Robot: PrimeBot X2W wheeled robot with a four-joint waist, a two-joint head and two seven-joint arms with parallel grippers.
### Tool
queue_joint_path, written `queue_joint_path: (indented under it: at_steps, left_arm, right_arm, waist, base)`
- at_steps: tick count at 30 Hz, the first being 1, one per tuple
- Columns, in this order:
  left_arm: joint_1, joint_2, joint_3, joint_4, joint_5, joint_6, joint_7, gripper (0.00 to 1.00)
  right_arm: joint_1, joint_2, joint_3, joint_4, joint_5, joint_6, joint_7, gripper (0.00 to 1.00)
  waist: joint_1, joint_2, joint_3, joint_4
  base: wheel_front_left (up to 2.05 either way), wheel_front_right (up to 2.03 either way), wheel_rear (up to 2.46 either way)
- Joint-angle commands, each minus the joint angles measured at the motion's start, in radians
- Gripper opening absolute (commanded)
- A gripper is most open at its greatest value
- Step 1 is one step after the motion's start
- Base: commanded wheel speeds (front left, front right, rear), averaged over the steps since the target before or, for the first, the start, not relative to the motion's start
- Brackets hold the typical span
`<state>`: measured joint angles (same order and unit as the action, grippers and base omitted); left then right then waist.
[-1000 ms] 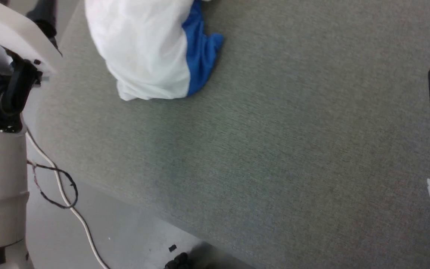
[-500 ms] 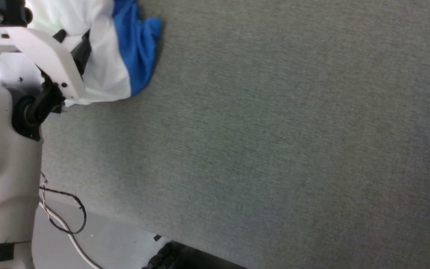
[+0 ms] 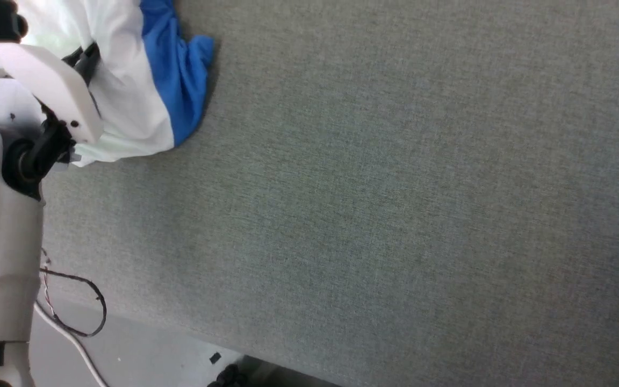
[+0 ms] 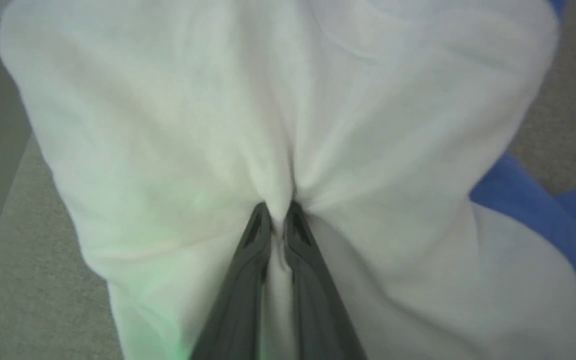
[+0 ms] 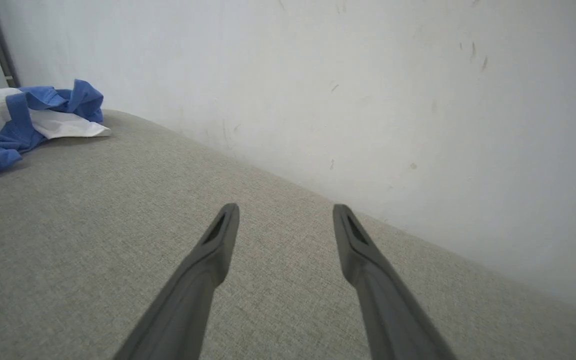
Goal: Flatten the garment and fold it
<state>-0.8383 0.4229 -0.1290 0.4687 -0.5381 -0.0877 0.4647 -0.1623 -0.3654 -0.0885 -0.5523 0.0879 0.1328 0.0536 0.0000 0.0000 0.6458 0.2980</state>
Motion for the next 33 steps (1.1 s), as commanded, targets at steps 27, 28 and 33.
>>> queue_joint_path:
  at_steps: [27,28,33]
  left_arm:
    - [-0.281,0.092,0.0,-0.359,-0.011,0.067,0.192,0.0]
    - [-0.305,0.08,-0.008,-0.362,-0.014,0.068,0.201,0.0]
    - [-0.425,0.005,-0.052,-0.366,-0.035,0.069,0.23,0.0]
  right_arm:
    - [0.044,0.289,0.003,0.279,-0.029,-0.002,-0.194,1.0]
    - [0.045,0.293,-0.003,0.285,-0.029,-0.002,-0.199,1.0]
    - [0.052,0.308,-0.023,0.302,-0.031,-0.002,-0.217,1.0]
  waist:
    - [0.0,0.0,-0.454,-0.068]
    - [0.0,0.0,-0.461,-0.072]
    - [0.0,0.0,-0.481,-0.1]
  base:
    - [0.0,0.0,0.0]
    - [0.0,0.0,0.0]
    - [0.0,0.0,0.0]
